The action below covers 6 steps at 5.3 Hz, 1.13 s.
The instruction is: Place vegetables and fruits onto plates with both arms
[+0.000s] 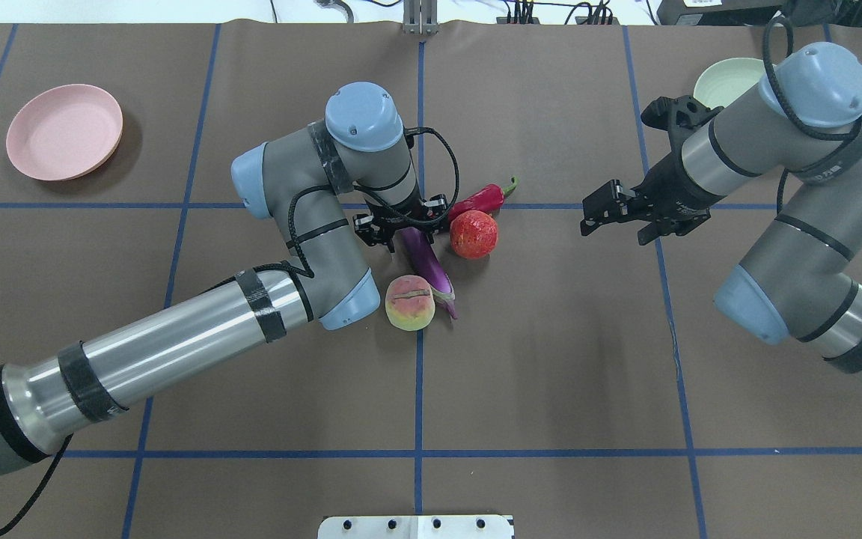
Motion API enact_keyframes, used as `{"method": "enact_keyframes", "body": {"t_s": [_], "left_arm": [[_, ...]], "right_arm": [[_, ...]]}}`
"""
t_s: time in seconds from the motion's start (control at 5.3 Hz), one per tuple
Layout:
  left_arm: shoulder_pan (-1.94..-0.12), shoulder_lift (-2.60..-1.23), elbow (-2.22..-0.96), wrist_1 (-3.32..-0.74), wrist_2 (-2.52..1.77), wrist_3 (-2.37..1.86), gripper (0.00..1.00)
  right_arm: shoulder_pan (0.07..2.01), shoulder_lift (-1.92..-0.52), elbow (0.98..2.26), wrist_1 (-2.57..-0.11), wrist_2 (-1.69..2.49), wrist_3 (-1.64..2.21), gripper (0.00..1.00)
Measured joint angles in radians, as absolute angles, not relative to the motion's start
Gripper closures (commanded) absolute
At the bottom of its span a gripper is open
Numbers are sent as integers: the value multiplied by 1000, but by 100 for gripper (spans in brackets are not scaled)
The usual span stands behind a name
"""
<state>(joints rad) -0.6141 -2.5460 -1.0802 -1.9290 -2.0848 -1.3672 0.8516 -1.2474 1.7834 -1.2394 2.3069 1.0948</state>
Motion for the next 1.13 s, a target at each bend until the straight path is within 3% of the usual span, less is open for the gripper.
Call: {"method": "enact_keyframes", "body": {"t_s": [0.38,1.13], "left_arm": [[-651,-2549,-1093,-1974,-2091,-1425,100],[-975,-2461,-1121,-2004,-2242,-1356,100]], "right_arm": [[835,-1208,1763,-1239,2290,1136,0],[732,-974,1573,-1239,2078,1383,0]]}}
